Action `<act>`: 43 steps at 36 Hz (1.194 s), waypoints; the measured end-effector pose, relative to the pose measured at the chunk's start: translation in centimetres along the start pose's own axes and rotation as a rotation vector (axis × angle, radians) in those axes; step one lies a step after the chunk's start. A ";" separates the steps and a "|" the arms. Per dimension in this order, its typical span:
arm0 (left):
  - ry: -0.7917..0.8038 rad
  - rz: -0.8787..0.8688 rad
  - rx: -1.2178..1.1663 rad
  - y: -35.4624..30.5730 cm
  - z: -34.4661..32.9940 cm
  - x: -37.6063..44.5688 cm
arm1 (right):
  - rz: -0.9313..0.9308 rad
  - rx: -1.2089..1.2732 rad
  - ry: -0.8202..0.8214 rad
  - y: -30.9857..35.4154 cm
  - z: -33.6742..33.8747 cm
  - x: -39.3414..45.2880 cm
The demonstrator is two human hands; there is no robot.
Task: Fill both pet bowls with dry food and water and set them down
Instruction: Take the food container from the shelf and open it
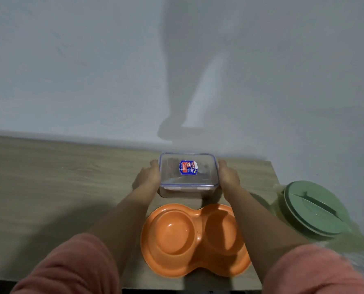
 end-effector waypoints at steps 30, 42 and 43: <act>-0.151 -0.452 0.513 -8.7 1.4 3.3 | -0.290 0.341 -0.381 -2.7 0.0 -5.0; 0.236 -0.935 1.007 -13.0 -6.6 1.2 | -0.337 0.870 -0.330 -5.9 -5.2 -6.9; 0.246 -0.944 1.026 -13.0 -6.9 1.3 | -0.334 0.874 -0.332 -6.0 -5.3 -6.7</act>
Point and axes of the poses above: each hand's wrist, its own x-axis towards the middle knuckle, its own z-axis out of the back of the hand, y = z × x, the point moved 8 cm from there along x, towards the middle knuckle, and after that the axes turned 12 degrees about x, right-handed, at the moved point
